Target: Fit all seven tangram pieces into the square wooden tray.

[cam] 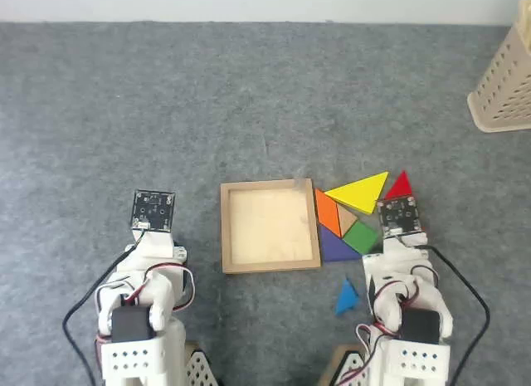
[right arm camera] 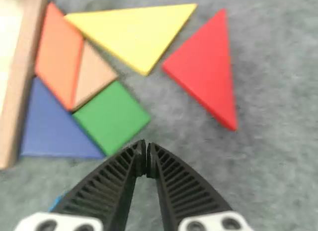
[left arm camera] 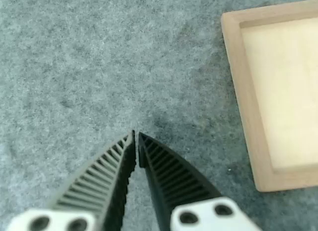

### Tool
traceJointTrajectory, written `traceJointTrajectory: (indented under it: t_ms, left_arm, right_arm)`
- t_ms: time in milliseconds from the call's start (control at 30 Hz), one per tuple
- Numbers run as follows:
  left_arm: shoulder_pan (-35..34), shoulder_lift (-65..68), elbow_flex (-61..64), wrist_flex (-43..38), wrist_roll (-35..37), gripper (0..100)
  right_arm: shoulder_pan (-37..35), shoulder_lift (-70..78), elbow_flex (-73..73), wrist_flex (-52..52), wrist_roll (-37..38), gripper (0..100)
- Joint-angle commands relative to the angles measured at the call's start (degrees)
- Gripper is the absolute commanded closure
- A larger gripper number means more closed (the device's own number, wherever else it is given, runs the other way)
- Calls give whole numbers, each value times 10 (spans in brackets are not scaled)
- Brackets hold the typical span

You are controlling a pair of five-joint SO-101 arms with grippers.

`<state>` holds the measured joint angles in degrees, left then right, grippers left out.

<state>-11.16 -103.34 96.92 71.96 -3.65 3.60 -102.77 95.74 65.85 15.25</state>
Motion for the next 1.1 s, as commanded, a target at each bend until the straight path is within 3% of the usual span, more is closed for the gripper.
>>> traceJointTrajectory:
  t_ms: [0, 133, 367, 633, 867, 1067]
  left_arm:
    - [2, -11, -4, 4, -3, 988]
    - [2, -11, -4, 4, -3, 988]
    - [1, -11, -4, 4, -3, 988]
    - [1, -11, -4, 4, -3, 988]
    - [1, -11, -4, 4, -3, 988]
    - [1, -11, -4, 4, -3, 988]
  right_arm:
    - [64, -12, -31, -22, 15, 989]
    - [110, -7, -88, -22, 15, 989]
    - [59, 24, -159, 9, 62, 989]
    - [15, 320, -316, 26, 72, 980]
    - [-43, 651, -528, 106, 174, 754]
    - [-65, 865, -658, 106, 176, 653]
